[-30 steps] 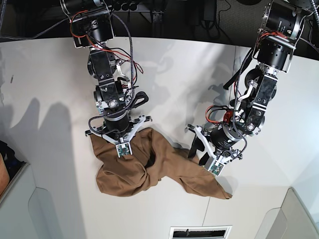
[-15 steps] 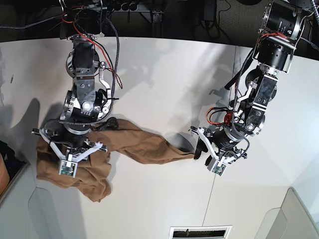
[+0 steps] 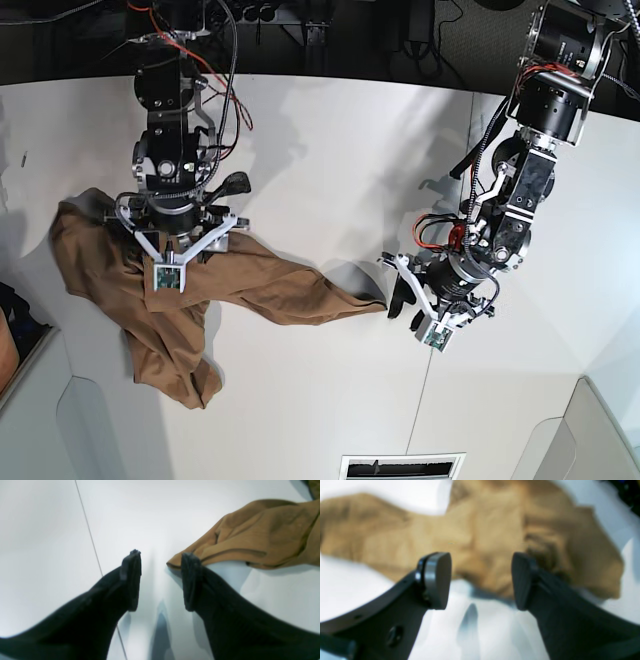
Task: Layout the t-shirt on the table in an organized manner, then fold the t-shirt properly
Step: 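Drag the grasped fabric with the right gripper away from the left gripper, then pull both grippers apart to stretch the tan shirt across the table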
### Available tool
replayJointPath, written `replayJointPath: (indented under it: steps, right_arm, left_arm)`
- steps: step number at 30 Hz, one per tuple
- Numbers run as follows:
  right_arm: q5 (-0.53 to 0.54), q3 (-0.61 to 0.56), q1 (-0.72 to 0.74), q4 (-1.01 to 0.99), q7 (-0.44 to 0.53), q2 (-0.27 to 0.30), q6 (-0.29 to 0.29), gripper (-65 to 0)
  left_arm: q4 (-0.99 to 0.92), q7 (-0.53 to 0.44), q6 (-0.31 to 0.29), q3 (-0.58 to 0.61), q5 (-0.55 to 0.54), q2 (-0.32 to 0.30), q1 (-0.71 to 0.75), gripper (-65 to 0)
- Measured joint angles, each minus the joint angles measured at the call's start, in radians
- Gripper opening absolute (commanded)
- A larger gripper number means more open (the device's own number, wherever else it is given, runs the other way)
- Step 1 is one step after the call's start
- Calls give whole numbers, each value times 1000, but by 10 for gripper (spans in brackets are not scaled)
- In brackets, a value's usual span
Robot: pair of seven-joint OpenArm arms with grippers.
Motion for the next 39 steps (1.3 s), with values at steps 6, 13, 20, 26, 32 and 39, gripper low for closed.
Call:
replayJointPath:
  steps: [6,13,20,26,32,39]
  right_arm:
    - [16,72,-5,-7,83,9,-38,-272]
    - [149,218,105,-149,116,17,60,-272]
    - [200,224,193,-330,144,14,139,-273]
    - [203,224,192,-319,146,14,140,-275]
    - [203,203,193,-290,163,14,140,-325]
    - [206,199,193,-297,162,12,139,-466]
  left_arm:
    - [0,40,0,0,1,-3,6,-360]
    - [0,94,0,0,0,-2,16,-360]
    - [0,91,0,0,0,3,16,-360]
    - [0,91,0,0,2,2,16,-360]
    - [0,91,0,0,2,2,16,-360]
    - [0,91,0,0,2,3,16,-360]
